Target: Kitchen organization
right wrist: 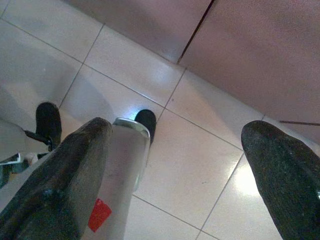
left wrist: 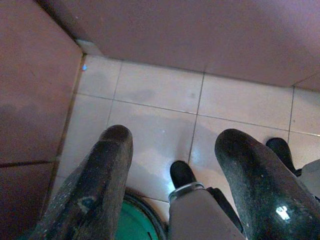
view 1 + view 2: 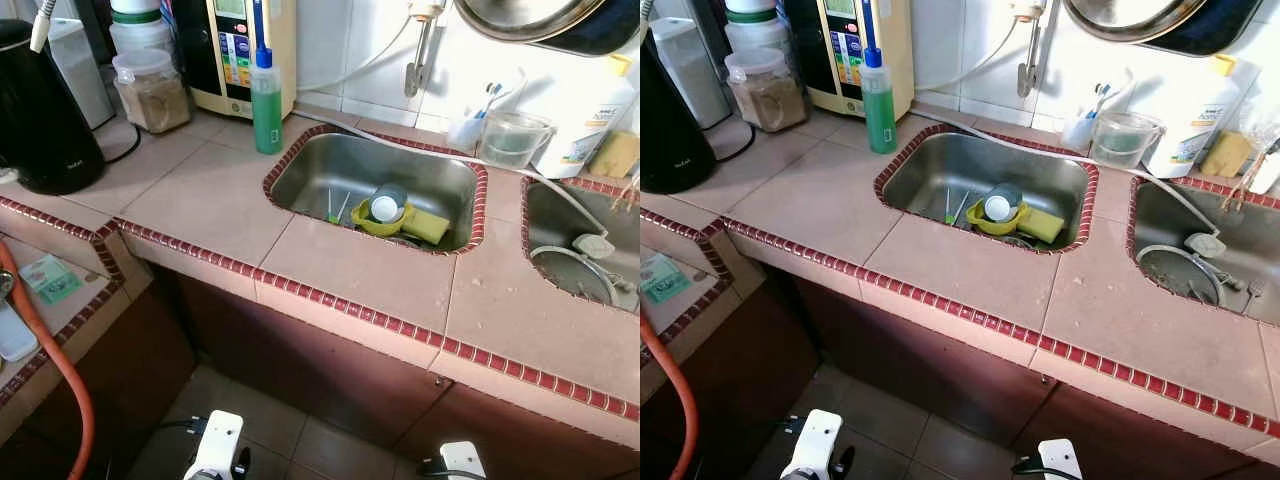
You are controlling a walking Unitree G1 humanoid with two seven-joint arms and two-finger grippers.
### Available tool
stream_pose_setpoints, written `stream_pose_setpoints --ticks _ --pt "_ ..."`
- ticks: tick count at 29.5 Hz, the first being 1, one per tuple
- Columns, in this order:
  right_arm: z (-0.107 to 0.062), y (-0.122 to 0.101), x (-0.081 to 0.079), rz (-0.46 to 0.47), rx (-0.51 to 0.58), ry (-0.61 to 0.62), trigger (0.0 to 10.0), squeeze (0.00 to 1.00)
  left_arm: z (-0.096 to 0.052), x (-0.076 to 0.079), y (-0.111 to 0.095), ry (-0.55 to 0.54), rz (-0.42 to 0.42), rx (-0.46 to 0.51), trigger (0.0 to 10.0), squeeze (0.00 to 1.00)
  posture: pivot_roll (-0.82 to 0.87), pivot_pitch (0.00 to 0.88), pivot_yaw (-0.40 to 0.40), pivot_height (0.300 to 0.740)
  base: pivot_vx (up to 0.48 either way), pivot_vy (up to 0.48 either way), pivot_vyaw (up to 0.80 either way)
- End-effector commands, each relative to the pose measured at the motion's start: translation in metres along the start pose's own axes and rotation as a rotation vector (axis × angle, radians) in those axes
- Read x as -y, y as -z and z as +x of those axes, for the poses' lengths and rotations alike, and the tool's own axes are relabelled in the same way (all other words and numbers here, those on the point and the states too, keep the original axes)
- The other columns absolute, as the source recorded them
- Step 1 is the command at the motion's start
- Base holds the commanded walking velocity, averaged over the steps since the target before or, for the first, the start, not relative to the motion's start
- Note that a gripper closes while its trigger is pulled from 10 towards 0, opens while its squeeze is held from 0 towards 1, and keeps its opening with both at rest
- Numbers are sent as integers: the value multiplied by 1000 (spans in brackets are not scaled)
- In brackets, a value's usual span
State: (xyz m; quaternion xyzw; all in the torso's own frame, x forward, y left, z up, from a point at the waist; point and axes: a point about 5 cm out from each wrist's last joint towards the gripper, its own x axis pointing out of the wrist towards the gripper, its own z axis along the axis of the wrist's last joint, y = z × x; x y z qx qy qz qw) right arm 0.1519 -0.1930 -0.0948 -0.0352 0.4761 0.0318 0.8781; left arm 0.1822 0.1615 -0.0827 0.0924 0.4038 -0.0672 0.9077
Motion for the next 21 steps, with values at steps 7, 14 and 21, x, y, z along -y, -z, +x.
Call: stream_pose_setpoints --ticks 7,14,21 --pt "-1 9 -4 26 -38 28 10000 0 2 5 -4 25 29 -6 10000 0 -86 0 16 740 0 0 0" --pt "-1 11 -5 32 -50 31 10000 0 3 5 -8 29 34 2 10000 0 -90 0 16 740 0 0 -344" --pt "-1 10 -3 21 -61 34 10000 0 3 8 -8 40 47 1 10000 0 -92 0 14 740 0 0 -532"
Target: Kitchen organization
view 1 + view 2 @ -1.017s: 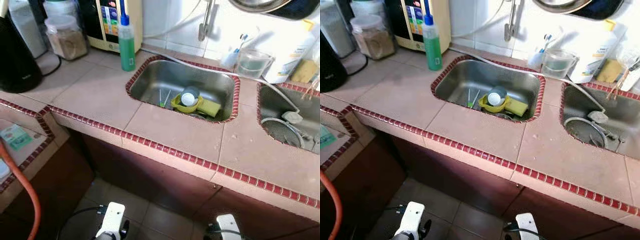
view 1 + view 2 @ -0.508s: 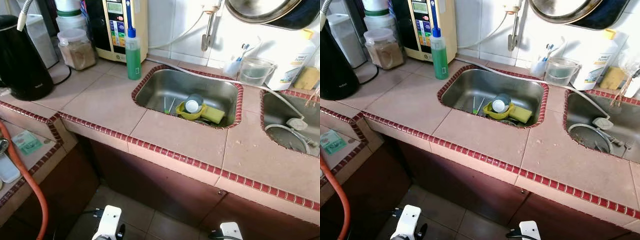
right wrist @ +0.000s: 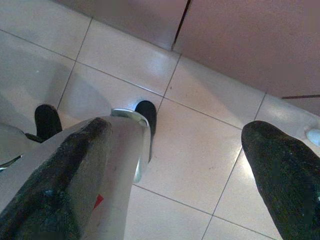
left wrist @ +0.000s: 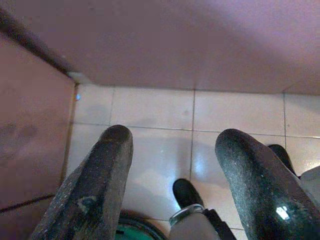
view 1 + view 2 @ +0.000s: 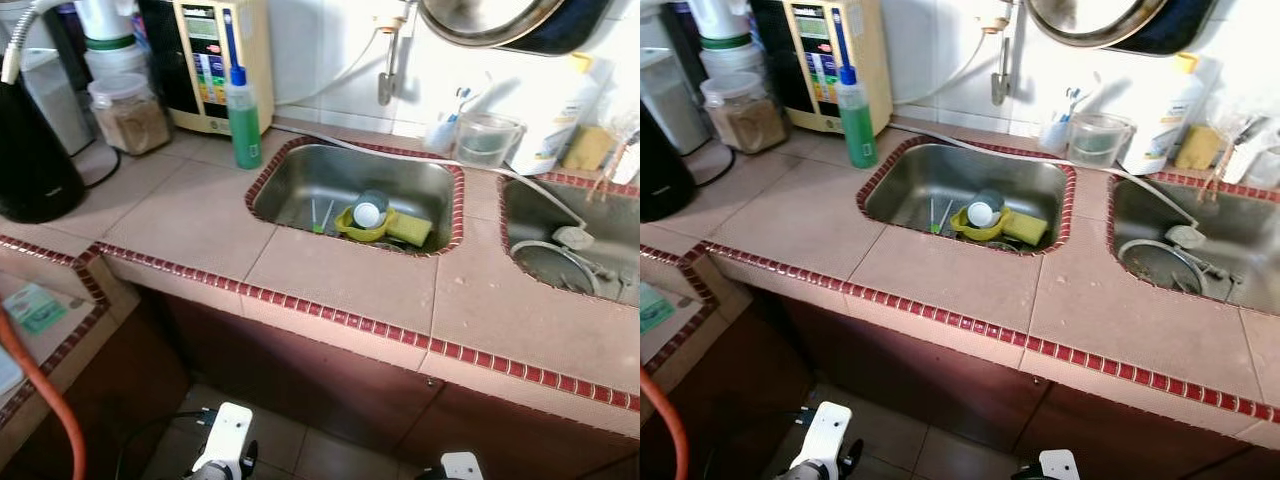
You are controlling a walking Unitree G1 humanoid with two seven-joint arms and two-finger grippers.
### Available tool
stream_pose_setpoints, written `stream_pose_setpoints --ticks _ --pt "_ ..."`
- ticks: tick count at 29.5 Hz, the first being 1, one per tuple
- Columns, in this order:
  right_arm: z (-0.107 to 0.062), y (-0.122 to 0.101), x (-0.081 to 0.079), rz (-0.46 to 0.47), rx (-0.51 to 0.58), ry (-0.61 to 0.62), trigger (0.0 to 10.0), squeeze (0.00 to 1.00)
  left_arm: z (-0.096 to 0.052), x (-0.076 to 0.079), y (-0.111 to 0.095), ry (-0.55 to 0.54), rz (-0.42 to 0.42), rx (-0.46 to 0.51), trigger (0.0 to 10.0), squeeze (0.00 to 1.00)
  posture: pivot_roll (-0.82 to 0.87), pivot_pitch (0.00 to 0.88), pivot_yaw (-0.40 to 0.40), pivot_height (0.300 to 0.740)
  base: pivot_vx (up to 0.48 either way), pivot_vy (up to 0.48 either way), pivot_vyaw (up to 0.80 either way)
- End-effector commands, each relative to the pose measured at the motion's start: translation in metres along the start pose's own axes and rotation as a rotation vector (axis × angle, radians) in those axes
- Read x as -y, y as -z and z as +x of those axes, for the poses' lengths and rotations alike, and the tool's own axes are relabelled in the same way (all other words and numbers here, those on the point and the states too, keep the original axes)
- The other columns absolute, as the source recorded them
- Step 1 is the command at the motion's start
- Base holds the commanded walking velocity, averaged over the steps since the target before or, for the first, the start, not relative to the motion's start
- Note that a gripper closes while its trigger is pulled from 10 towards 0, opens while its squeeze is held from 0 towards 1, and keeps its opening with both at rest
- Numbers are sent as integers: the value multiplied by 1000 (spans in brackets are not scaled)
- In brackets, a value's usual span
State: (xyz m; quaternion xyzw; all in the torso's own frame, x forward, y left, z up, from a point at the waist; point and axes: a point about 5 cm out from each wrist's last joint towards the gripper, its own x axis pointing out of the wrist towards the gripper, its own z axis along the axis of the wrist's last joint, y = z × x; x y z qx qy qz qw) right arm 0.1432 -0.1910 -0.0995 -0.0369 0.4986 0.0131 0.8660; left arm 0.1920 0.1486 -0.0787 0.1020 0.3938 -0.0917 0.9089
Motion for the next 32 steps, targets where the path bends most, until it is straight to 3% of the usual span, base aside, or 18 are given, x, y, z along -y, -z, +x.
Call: stream_pose_setpoints --ticks 1,8,14,17,32 --pt "0 0 0 1 -7 2 10000 0 -1 -2 5 6 9 -25 10000 0 -93 0 15 740 0 0 -569" --pt "1 -3 0 1 1 1 10000 0 -3 2 10 21 16 -33 10000 0 -94 0 18 740 0 0 -563" --pt "1 -5 0 -2 8 -1 10000 0 -2 5 9 28 14 -33 10000 0 -92 0 10 740 0 -415 -555" --pt "1 -5 1 -4 7 3 10000 0 -1 4 6 20 -15 -29 10000 0 -90 0 5 740 0 0 -538" --pt "-1 1 11 -16 -21 21 10000 0 -1 5 7 21 -3 -35 10000 0 -90 0 -5 736 0 0 -505"
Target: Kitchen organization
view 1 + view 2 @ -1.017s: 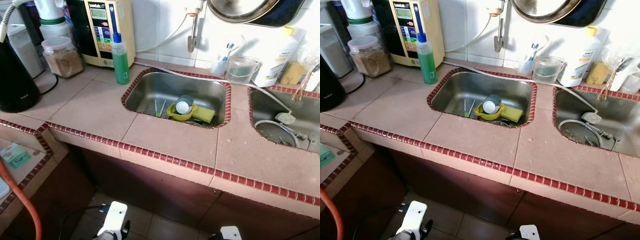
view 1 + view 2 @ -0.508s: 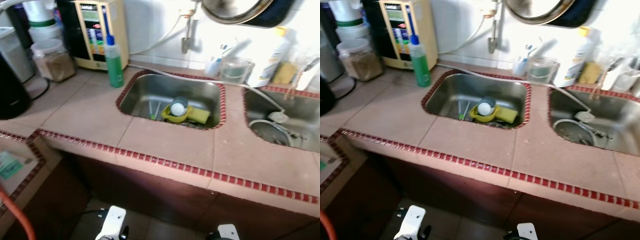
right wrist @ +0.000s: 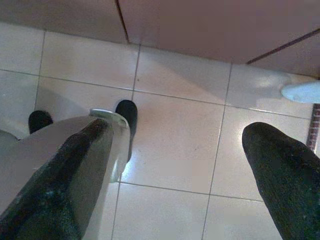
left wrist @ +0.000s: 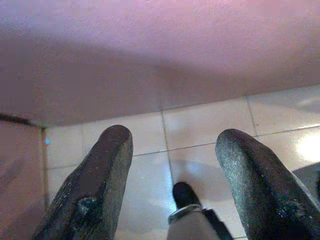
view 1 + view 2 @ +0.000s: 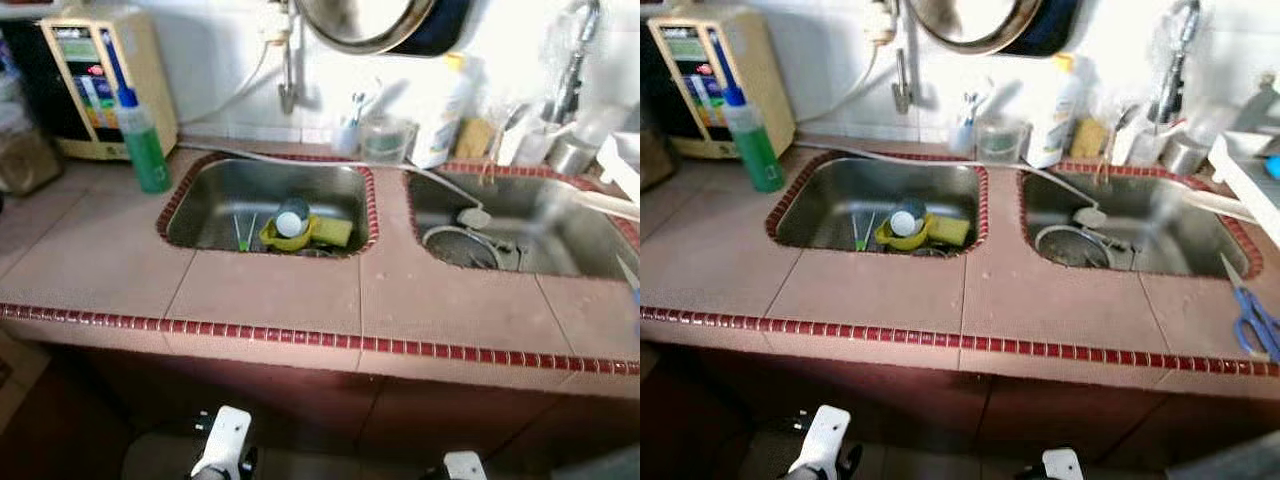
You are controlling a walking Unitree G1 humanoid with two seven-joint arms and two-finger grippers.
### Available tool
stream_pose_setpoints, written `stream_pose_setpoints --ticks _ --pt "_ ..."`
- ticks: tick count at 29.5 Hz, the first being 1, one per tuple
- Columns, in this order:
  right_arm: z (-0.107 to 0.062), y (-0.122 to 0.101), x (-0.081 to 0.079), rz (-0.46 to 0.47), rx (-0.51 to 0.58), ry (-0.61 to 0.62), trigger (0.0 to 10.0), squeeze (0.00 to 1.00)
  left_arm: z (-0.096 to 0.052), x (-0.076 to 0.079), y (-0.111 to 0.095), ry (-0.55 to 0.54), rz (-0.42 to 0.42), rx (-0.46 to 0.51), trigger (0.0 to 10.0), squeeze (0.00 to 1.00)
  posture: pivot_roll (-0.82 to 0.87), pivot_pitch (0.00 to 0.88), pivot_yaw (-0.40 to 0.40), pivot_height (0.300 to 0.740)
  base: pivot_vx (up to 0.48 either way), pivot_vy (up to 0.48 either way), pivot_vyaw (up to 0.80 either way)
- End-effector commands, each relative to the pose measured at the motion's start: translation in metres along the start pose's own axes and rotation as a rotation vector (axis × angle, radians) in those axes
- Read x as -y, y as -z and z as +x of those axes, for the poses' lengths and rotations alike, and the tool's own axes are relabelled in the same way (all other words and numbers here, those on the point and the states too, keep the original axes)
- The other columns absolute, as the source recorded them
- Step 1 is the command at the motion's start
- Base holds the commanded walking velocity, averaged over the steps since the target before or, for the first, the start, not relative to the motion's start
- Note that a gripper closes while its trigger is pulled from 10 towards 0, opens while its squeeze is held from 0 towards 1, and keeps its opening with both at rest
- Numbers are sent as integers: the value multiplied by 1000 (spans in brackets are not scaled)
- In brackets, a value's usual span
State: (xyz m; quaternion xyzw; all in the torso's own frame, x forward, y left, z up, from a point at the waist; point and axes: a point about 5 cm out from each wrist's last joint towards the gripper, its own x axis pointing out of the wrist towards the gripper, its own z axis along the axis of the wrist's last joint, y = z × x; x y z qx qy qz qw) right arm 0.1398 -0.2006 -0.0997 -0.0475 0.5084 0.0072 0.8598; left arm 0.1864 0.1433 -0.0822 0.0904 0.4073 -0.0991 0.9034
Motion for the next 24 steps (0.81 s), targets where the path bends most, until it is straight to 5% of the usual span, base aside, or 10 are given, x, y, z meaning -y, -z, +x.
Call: stream_pose_setpoints --ticks 1,14,24 --pt "0 -1 3 -3 0 3 10000 0 -1 -2 3 -6 13 -12 10000 0 -90 0 -5 728 0 0 -475" --pt "-1 6 4 6 -18 14 10000 0 -1 -3 3 7 37 -7 10000 0 -93 0 4 712 0 0 -178" --pt "-2 12 4 15 -36 20 10000 0 -1 -3 3 10 34 -8 10000 0 -93 0 5 712 0 -337 0"
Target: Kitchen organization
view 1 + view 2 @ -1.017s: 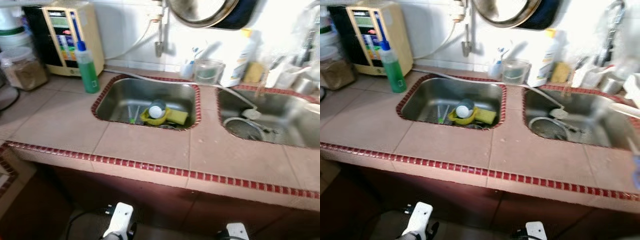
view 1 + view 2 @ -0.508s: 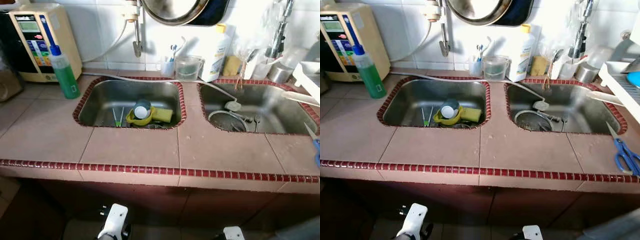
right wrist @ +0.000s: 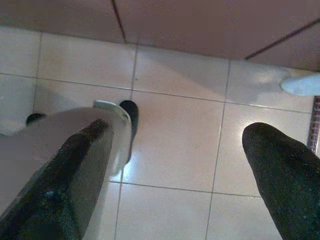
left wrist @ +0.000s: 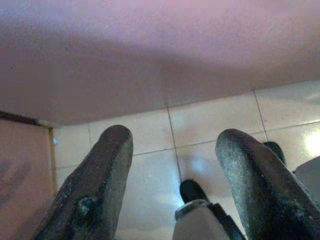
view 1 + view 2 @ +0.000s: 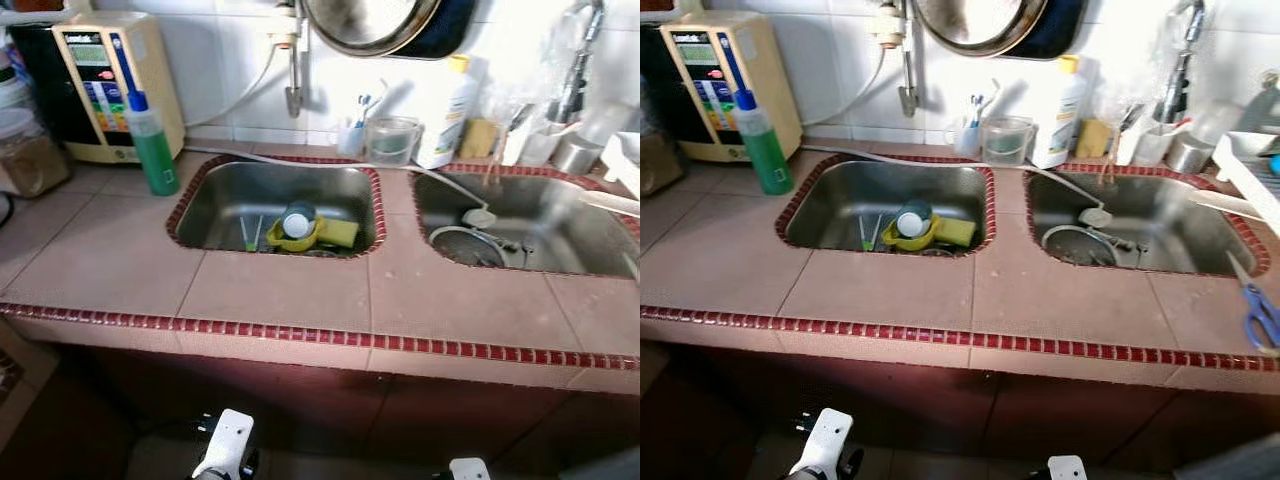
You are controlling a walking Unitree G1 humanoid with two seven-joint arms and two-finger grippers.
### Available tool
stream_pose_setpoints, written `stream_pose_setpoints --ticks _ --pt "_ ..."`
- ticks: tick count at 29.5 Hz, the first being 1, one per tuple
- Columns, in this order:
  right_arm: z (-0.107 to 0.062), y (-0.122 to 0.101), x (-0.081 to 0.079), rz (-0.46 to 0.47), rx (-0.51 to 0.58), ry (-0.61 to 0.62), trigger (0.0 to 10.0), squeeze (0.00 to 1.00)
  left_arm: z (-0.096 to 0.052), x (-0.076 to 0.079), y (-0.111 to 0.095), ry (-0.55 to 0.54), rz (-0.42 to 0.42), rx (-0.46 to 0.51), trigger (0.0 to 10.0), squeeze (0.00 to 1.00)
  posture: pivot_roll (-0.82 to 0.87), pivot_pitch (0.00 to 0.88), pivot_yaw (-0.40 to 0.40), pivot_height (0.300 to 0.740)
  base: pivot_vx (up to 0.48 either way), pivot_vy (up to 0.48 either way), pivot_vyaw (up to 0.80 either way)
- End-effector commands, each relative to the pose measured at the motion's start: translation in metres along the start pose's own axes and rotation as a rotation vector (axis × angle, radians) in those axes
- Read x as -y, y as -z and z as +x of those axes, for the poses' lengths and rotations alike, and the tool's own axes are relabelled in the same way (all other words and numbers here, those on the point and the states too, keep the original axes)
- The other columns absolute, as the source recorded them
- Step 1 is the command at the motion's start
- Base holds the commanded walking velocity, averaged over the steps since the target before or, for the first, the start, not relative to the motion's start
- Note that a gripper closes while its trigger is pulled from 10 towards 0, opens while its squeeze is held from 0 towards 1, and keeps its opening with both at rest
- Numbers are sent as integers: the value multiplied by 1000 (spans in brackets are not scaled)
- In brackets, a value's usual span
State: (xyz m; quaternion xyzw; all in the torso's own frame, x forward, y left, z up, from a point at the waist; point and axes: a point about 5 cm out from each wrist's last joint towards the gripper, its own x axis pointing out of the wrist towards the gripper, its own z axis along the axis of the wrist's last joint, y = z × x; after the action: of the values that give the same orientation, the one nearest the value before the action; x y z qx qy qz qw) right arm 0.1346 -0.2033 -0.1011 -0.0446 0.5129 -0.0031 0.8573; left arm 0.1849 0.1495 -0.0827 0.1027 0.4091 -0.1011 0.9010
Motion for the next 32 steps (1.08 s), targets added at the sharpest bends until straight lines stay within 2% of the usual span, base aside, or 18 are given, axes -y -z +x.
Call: stream_pose_setpoints --ticks 1,32 --pt "-1 7 2 0 -26 8 10000 0 0 3 0 16 10 -1 10000 0 -96 0 5 712 0 -349 0" --pt "-2 11 1 24 -38 13 10000 0 0 1 0 17 12 -1 10000 0 -100 0 23 712 0 -351 0"
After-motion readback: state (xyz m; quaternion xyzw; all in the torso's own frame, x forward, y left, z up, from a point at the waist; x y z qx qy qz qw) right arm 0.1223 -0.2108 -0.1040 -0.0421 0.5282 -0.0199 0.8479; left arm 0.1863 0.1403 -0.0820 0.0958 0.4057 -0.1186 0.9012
